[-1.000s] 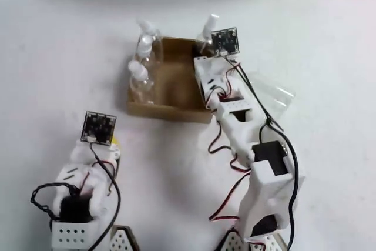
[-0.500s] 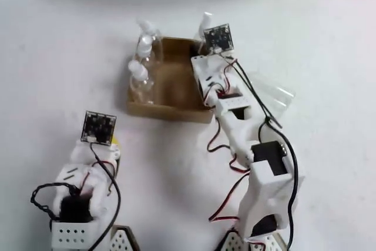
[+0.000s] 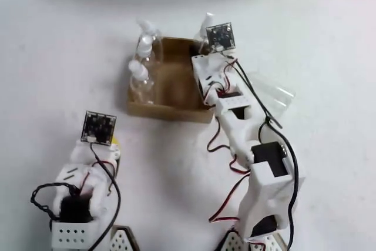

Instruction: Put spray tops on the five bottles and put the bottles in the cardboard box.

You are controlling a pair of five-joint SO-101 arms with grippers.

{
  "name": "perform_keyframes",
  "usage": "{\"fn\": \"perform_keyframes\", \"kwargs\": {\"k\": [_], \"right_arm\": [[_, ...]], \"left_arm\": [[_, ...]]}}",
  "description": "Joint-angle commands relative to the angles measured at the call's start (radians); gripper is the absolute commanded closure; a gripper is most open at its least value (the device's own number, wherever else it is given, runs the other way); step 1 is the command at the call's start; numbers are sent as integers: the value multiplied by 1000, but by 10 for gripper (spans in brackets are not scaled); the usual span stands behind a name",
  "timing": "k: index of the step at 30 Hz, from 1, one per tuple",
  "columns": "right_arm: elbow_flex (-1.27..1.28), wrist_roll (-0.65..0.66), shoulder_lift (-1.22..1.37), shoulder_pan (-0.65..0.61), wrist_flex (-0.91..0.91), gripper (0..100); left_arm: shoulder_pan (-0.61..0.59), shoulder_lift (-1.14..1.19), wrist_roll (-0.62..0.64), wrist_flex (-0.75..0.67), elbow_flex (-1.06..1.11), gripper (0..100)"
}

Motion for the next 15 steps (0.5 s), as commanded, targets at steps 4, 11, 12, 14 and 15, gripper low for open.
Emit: {"fn": "perform_keyframes", "kwargs": {"k": [4, 11, 12, 14, 15], "right_arm": [[48, -17, -10, -18, 10, 984], [63, -17, -5, -28, 16, 984], [63, -17, -5, -28, 22, 984], [63, -17, -15, -28, 74, 984], [57, -17, -16, -28, 104, 984]], "left_arm": [[-8, -7, -8, -6, -3, 972], [-8, -7, -9, -6, -3, 972], [-8, -7, -9, -6, -3, 972], [-8, -7, -9, -6, -3, 972], [-8, -7, -9, -6, -3, 972]]}}
